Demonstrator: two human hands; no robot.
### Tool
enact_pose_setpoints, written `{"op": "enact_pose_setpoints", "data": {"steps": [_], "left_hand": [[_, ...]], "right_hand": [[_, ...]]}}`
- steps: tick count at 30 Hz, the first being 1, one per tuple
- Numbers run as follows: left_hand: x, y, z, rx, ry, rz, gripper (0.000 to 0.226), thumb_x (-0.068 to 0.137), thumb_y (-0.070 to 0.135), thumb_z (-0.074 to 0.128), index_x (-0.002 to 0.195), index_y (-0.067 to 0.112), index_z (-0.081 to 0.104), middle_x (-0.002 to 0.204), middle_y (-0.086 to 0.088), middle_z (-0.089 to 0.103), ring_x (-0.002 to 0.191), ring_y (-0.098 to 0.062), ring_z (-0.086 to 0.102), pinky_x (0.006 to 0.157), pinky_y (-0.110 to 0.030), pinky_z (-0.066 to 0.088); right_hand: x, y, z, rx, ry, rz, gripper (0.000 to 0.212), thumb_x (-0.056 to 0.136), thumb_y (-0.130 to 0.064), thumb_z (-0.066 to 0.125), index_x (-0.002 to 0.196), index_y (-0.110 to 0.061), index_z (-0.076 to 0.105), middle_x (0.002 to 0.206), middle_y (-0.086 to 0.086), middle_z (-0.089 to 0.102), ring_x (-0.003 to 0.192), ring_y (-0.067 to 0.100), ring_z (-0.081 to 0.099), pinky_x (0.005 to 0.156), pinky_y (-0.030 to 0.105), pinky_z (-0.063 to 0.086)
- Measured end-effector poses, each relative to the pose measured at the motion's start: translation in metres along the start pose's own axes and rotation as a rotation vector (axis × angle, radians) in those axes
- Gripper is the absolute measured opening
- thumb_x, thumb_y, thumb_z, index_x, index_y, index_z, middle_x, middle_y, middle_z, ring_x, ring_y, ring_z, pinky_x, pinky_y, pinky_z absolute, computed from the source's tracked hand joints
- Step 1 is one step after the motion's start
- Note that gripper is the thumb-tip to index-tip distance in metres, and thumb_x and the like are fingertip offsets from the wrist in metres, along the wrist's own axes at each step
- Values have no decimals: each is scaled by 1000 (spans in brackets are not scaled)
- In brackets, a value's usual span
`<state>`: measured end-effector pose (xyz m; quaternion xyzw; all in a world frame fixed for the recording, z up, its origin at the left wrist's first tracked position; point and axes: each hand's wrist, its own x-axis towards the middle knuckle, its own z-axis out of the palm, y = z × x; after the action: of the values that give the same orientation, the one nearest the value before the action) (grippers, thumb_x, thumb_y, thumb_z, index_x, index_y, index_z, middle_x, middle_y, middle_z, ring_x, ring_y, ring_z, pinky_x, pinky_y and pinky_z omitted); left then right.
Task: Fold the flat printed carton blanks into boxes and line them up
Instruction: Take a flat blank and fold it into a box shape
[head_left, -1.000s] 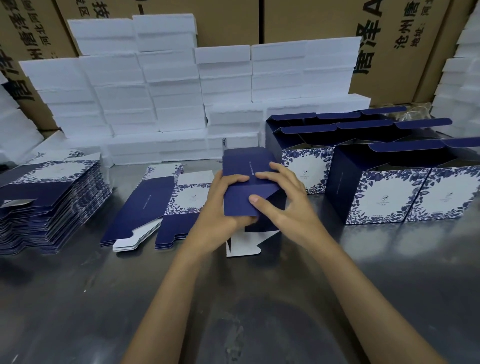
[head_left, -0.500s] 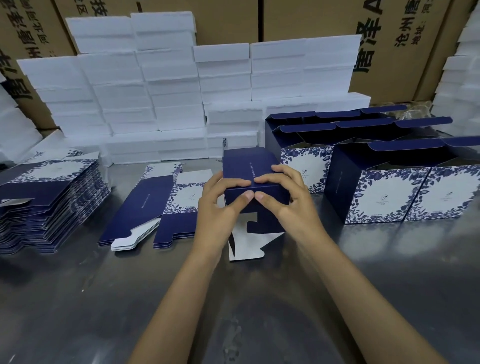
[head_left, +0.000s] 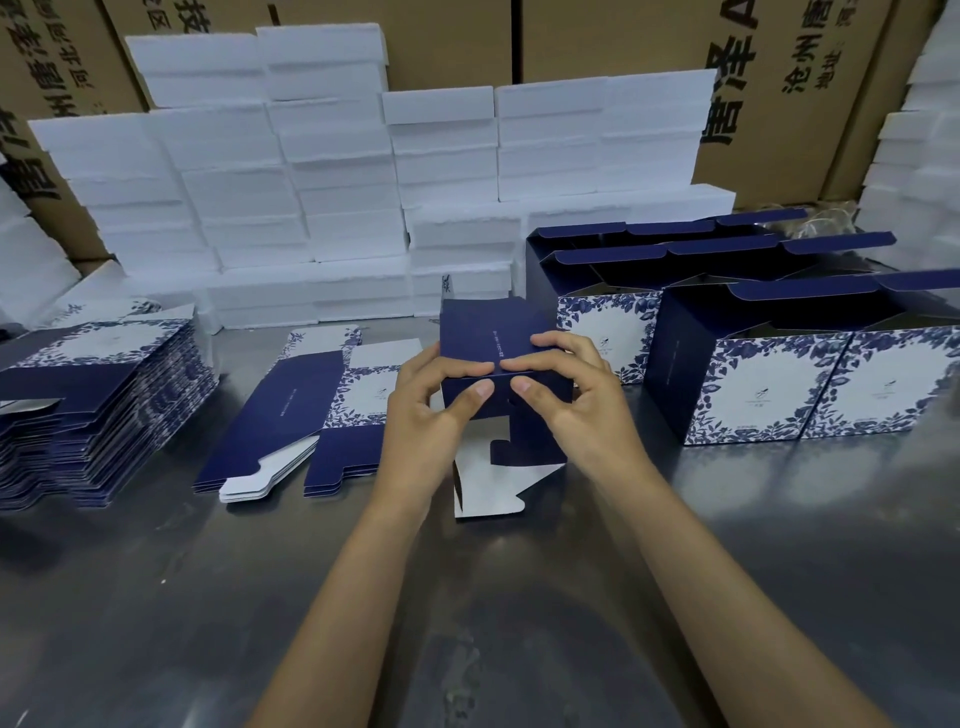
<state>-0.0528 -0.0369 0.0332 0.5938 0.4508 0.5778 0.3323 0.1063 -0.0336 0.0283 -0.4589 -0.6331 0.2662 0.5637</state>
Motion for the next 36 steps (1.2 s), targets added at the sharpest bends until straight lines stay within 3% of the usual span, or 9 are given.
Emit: {"op": "enact_pose_setpoints", "data": {"steps": [3,7,12,15,19,22,27,33,36], "left_hand": [[1,-1,0,1,-14,5,22,88,12,74,95,34,75,128,17,59,135,-6,46,113,-30,38],[1,0,-1,22,-23,19,22,89,11,72,99,31,76,131,14,59,130,-3,50,106,-20,41],[4,-5,-9,8,18,15,25,93,12,68,102,35,75,118,23,67,112,-3,62,95,-17,46],[7,-11,-22,-28,113,-51,34,98,9,61,108,39,73,114,17,70,98,-2,66,86,-14,51],[12,-21,-28,-33,247,-175,36,99,4,54,113,32,71,121,6,68,111,-4,63,97,-29,53],[13,-21,-23,-125,296,-357,26,98,-1,51,107,19,65,120,-7,66,102,-26,69,77,-33,61],[14,-22,-28,263,168,-448,17,90,15,61,102,20,50,96,-7,69,89,-26,66,88,-46,55],[7,-20,-19,479,54,-295,99,82,41,78,150,36,7,70,-9,69,73,-24,67,73,-37,52],[8,-17,-18,239,-32,-387,73,79,35,83,132,20,36,83,-10,75,71,-18,74,72,-33,58]], "right_hand": [[0,3,-4,-2,-15,3,24,92,-15,73,105,-35,74,135,-11,55,134,15,45,112,38,39],[1,8,-5,-18,54,-18,24,89,-12,75,107,-27,75,131,-14,60,127,12,54,97,50,49],[-1,10,-5,88,37,75,50,84,-40,80,129,-44,58,137,-34,51,129,-7,48,99,26,51],[-3,14,-9,77,-21,348,83,77,-73,68,148,-47,33,146,-30,41,136,2,43,112,31,39],[-5,21,-6,55,-118,543,59,78,-87,51,121,-48,61,124,-28,58,120,2,51,97,25,35],[-4,18,0,180,-206,496,21,80,-85,48,93,-73,61,107,-48,57,123,-6,50,103,22,36],[-2,22,3,300,-209,295,29,103,-43,48,125,-57,61,128,-33,62,124,-9,55,102,22,43],[-5,25,-7,128,-221,197,46,99,-24,64,141,-36,52,142,-7,51,106,-3,64,86,14,51],[-2,16,-11,113,-137,126,44,96,-21,68,137,-31,58,139,-4,49,117,5,58,99,19,48]]}}
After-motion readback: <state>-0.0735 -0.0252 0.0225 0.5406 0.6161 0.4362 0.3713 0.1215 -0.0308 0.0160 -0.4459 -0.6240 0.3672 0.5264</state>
